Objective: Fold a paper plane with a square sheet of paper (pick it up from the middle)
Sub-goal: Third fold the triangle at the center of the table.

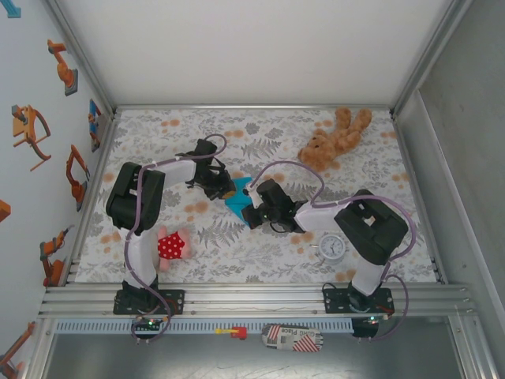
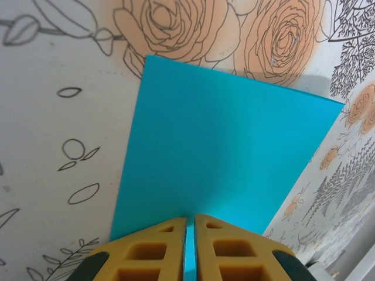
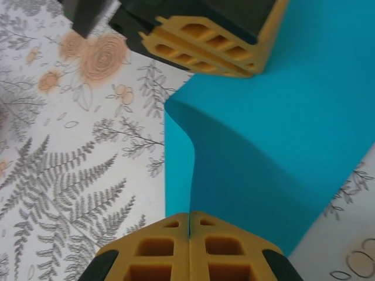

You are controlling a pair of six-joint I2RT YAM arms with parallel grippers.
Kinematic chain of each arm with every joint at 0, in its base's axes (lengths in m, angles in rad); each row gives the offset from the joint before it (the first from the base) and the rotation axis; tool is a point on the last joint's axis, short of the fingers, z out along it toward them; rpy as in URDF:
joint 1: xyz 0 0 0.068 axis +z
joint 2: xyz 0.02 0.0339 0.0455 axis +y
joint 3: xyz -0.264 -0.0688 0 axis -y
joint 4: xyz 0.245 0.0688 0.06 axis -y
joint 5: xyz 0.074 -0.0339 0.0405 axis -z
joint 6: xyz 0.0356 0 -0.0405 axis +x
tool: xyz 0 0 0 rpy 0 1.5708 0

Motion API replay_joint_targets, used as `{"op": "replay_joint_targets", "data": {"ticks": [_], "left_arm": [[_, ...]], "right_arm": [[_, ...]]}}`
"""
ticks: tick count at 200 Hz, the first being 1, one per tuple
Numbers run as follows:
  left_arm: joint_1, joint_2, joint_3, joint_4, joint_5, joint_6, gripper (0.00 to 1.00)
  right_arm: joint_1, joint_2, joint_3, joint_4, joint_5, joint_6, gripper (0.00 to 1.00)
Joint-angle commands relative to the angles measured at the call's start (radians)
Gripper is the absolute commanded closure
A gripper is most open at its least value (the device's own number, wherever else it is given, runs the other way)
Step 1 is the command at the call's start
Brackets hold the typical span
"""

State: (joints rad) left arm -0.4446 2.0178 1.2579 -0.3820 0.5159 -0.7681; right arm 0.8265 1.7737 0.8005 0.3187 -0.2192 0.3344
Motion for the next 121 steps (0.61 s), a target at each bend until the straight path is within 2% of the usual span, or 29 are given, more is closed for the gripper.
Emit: {"op": "replay_joint_targets", "data": {"ticks": [1, 31, 121], "left_arm": [[-0.004, 0.039, 0.005, -0.074, -0.045, 0.033, 0.87], [-0.005, 0.042, 0.010, -0.080, -0.041, 0.041, 0.87], [-0.008, 0.051, 0.018, -0.084, -0.033, 0.052, 0.87]], "right_arm": [[-0.007, 0.029, 0.038, -0.048, 0.054, 0.028, 1.00], [-0.012, 0.035, 0.052, -0.070, 0.085, 0.042, 1.00], [-0.015, 0.063, 0.093, -0.120, 0.078, 0.041, 1.00]]}}
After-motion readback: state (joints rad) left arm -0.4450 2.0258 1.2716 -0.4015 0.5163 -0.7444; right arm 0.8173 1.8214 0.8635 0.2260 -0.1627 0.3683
